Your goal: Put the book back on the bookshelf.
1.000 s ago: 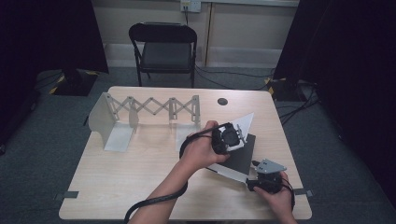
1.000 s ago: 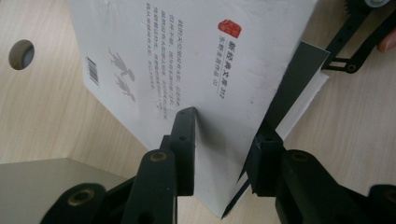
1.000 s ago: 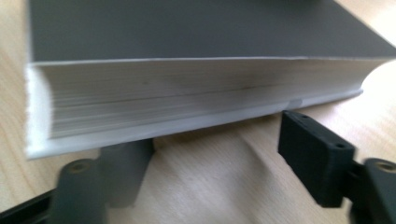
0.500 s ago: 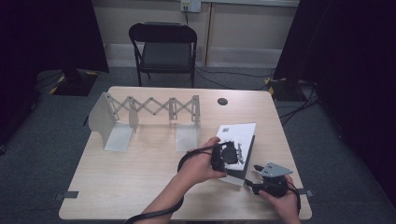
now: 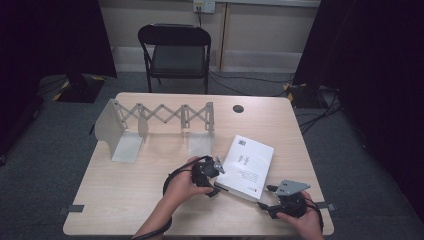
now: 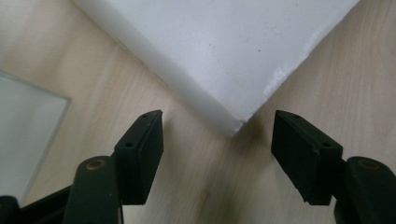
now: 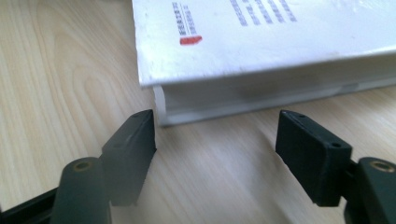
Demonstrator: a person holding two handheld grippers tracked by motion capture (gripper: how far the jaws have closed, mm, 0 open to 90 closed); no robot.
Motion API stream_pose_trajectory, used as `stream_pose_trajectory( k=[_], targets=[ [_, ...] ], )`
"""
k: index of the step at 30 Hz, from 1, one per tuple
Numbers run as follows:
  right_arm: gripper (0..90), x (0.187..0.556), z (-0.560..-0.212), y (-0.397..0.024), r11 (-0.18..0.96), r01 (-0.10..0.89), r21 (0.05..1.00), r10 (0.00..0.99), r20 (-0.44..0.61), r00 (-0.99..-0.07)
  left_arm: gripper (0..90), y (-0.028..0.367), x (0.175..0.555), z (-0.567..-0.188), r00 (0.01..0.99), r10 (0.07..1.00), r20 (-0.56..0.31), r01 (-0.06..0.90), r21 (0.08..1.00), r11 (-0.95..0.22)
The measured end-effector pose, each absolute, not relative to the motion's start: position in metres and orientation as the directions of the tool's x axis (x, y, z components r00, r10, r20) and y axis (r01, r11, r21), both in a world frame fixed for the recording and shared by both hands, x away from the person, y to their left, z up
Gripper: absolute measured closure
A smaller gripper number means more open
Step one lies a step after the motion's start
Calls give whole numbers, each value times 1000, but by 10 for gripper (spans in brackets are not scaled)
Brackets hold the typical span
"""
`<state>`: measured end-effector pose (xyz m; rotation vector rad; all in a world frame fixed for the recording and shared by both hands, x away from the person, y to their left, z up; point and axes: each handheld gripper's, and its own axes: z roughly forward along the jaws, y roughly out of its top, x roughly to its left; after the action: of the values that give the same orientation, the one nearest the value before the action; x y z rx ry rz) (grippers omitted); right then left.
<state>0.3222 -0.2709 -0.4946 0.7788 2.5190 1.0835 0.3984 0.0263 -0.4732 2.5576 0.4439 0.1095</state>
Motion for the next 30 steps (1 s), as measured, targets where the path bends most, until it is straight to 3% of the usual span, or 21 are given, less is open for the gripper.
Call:
stream_pose_trajectory(
  k=[9, 13, 16, 19, 24, 30],
  targets=[
    [260, 329, -498, -259, 533, 388, 752, 608, -21, -794, 0, 19, 402, -493, 938, 346, -3, 269, 637, -722],
    [258, 330, -498, -258, 529, 398, 749, 614, -15, -789, 1, 22, 404, -497, 937, 349, 1, 255, 682, -685],
    [258, 331, -498, -256, 526, 402, 750, 623, -17, -782, 83, 21, 403, -496, 935, 353, -8, 255, 709, -658],
    [257, 330, -498, -251, 527, 394, 753, 628, -32, -778, 132, 18, 398, -491, 921, 388, -5, 291, 670, -683],
    [205, 327, -498, -257, 496, 436, 751, 689, -34, -724, 379, 12, 376, -480, 941, 339, 16, 256, 620, -741],
    [240, 327, -496, -261, 504, 451, 736, 687, -25, -726, 391, 7, 371, -478, 933, 358, 33, 267, 603, -751]
  ],
)
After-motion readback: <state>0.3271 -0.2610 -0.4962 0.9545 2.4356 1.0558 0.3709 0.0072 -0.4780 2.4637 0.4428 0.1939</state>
